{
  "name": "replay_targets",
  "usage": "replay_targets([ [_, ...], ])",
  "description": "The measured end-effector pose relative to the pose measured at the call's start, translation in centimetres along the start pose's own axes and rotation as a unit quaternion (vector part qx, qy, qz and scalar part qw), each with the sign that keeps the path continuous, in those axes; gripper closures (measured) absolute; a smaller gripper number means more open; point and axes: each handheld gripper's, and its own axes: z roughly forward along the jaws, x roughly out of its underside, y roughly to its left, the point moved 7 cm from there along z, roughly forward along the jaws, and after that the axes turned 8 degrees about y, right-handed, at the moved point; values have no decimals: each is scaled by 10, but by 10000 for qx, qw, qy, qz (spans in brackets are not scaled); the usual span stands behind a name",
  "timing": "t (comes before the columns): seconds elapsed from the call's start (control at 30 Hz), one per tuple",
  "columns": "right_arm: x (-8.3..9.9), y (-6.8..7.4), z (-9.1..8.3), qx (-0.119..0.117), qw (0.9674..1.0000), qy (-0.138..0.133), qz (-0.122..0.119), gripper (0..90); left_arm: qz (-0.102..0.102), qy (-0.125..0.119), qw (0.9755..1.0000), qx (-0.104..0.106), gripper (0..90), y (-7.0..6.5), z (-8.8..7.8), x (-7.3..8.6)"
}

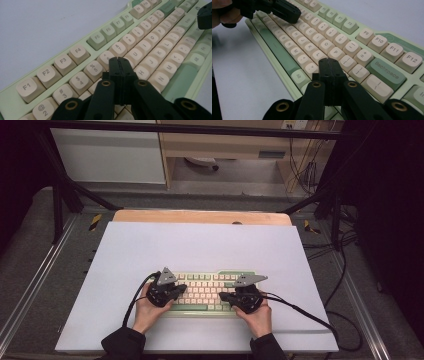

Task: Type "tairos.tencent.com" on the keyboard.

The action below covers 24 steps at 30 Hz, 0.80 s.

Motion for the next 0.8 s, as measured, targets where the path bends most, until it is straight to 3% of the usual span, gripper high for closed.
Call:
replay_targets([
  [0.5,-2,2,-2,-22,10000,-57,32,900,-32,-168,9999,-17,897,6,-26,10],
  [0.8,-3,3,-2,-59,9999,-81,58,900,-93,-177,9998,-18,897,9,-33,17],
])
